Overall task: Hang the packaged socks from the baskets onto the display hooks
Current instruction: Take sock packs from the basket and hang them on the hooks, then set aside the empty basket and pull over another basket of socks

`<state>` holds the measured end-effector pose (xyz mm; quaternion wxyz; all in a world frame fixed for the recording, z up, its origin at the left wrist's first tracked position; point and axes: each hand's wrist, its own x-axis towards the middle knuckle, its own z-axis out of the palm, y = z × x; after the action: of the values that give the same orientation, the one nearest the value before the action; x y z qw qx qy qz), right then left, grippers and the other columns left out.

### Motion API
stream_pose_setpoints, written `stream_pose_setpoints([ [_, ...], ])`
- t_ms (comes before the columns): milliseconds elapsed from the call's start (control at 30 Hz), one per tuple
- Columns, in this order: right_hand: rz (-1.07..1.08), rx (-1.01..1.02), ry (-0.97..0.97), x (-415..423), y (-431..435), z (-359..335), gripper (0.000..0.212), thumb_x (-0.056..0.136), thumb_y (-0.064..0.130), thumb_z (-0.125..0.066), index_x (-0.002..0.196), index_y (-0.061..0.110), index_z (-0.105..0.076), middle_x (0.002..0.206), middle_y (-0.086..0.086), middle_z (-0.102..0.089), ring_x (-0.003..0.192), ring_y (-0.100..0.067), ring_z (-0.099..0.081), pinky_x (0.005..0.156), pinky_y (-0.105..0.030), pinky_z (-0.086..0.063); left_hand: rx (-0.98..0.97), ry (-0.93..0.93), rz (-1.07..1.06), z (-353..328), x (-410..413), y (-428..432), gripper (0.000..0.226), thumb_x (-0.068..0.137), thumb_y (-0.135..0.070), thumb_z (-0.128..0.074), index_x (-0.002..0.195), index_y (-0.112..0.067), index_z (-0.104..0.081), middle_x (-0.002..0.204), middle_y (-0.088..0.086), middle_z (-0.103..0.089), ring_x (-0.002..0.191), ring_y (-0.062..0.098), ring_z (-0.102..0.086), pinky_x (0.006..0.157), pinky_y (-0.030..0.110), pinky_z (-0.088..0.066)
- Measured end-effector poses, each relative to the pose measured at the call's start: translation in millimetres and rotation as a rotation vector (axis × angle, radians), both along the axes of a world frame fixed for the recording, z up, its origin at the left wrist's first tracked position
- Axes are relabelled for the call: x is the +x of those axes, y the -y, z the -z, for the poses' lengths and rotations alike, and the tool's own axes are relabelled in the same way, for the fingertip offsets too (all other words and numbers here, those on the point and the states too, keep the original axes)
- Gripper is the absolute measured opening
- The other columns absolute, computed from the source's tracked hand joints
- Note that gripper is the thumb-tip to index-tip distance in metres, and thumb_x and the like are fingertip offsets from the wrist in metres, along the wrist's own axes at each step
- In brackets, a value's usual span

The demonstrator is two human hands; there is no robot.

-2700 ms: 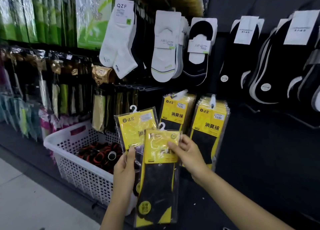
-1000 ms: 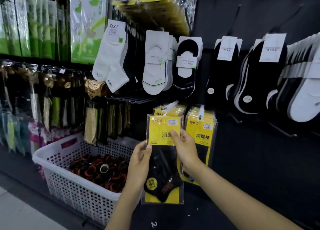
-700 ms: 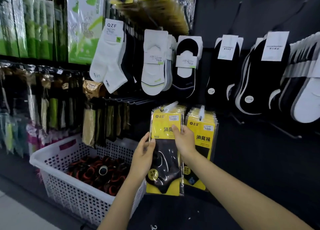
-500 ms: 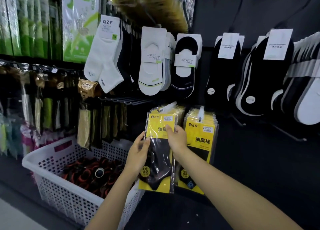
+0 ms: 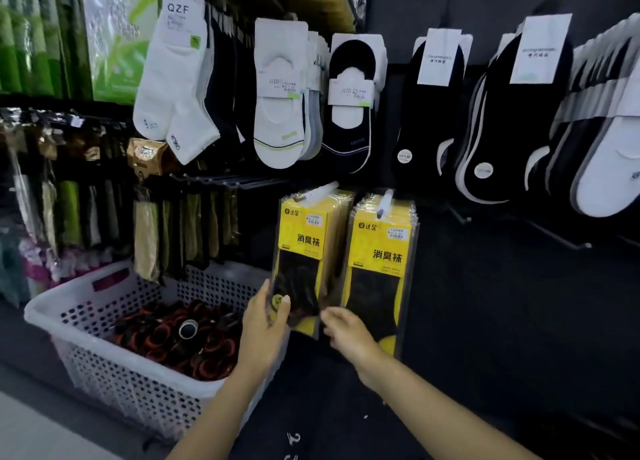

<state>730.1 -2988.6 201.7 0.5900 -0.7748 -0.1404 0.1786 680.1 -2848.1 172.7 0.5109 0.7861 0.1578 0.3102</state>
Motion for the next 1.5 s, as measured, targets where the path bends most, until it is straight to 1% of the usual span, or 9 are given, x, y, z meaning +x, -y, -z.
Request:
stream_pose_setpoints([
  [167, 0.010, -0.080, -0.140, -43, 120, 55, 0.015, 0.099, 0.024, -0.051, 0.111, 0.020, -0.059, 0.122, -0.002, -0.060, 0.108, -0.016, -0.059, 0.088, -0.027, -0.049, -0.112, -0.184, 0.183, 59, -57, 85, 0.057, 0.095, -0.040, -0.049, 0.146, -0.021, -0.032, 0.142, -0.009, -0.039, 0.134, 0.013, -0.037, 0.112, 0.033, -0.032],
  [367, 0.160, -0.513, -0.175, -98, 264, 151, 0.021, 0.097, 0.015, -0.052, 0.110, 0.001, -0.061, 0.107, -0.011, -0.056, 0.107, -0.024, -0.056, 0.085, -0.031, -0.042, -0.200, -0.503, 0.450, 167, -133, 218, 0.048, 0.094, -0.031, -0.056, 0.138, -0.017, -0.040, 0.128, 0.000, -0.053, 0.117, 0.014, -0.053, 0.096, 0.015, -0.037],
  [500, 0.048, -0.713, -0.581, -140, 297, 209, 0.055, 0.101, 0.033, -0.045, 0.146, 0.007, -0.030, 0.151, -0.011, -0.033, 0.135, -0.026, -0.039, 0.104, -0.033, -0.037, -0.213, -0.684, 0.631, 230, -184, 286, 0.042, 0.093, -0.025, -0.055, 0.132, -0.029, -0.041, 0.136, -0.004, -0.045, 0.118, 0.007, -0.048, 0.097, 0.014, -0.034],
  [667, 0.244, -0.784, -0.447, -163, 289, 242, 0.071, 0.096, 0.037, -0.051, 0.151, 0.008, -0.018, 0.156, -0.014, -0.022, 0.141, -0.032, -0.028, 0.114, -0.038, -0.027, -0.291, -0.875, 0.685, 258, -217, 313, 0.056, 0.089, -0.038, -0.058, 0.140, -0.023, -0.041, 0.146, -0.005, -0.040, 0.136, 0.017, -0.037, 0.115, 0.029, -0.026],
  [800, 0.399, -0.559, -0.543, -177, 283, 257, 0.082, 0.097, 0.026, -0.052, 0.152, 0.007, 0.005, 0.158, -0.015, -0.016, 0.142, -0.032, -0.023, 0.115, -0.040, -0.028, -0.292, -0.836, 0.751, 264, -239, 294, 0.052, 0.086, -0.045, -0.057, 0.135, -0.030, -0.049, 0.138, -0.008, -0.052, 0.128, 0.011, -0.046, 0.109, 0.025, -0.034],
  [933, 0.257, -0.348, -0.528, -186, 245, 258, 0.047, 0.096, 0.021, -0.055, 0.140, 0.018, -0.038, 0.135, -0.014, -0.054, 0.112, -0.031, -0.058, 0.087, -0.040, -0.055, -0.142, -0.818, 0.719, 275, -249, 253, 0.048, 0.092, -0.036, -0.056, 0.138, -0.026, -0.045, 0.129, 0.002, -0.058, 0.112, 0.016, -0.056, 0.081, 0.006, -0.037],
  [1033, 0.180, -0.164, -0.609, -201, 193, 256, 0.030, 0.097, 0.016, -0.054, 0.121, 0.028, -0.041, 0.108, -0.010, -0.065, 0.084, -0.024, -0.065, 0.059, -0.031, -0.055, -0.175, -0.822, 0.661, 270, -248, 210, 0.051, 0.090, -0.032, -0.061, 0.138, -0.023, -0.045, 0.129, 0.005, -0.058, 0.108, 0.015, -0.058, 0.089, 0.007, -0.040],
  [1333, 0.041, 0.156, -0.758, -218, -2, 286, 0.051, 0.097, 0.006, -0.051, 0.144, 0.015, -0.034, 0.126, -0.022, -0.058, 0.105, -0.033, -0.061, 0.092, -0.041, -0.050, 0.003, -0.846, 0.335, 255, -262, 32, 0.050, 0.083, 0.003, -0.061, 0.131, -0.013, -0.056, 0.125, 0.008, -0.062, 0.118, 0.021, -0.056, 0.097, 0.032, -0.047],
  [1500, -0.072, 0.050, -0.742, -217, -11, 280, 0.044, 0.099, 0.020, -0.051, 0.140, 0.012, -0.039, 0.134, -0.016, -0.055, 0.111, -0.029, -0.059, 0.093, -0.037, -0.049, -0.008, -0.922, 0.346, 241, -252, -8, 0.044, 0.087, 0.001, -0.062, 0.130, -0.004, -0.054, 0.128, 0.015, -0.058, 0.122, 0.030, -0.053, 0.098, 0.032, -0.045],
])
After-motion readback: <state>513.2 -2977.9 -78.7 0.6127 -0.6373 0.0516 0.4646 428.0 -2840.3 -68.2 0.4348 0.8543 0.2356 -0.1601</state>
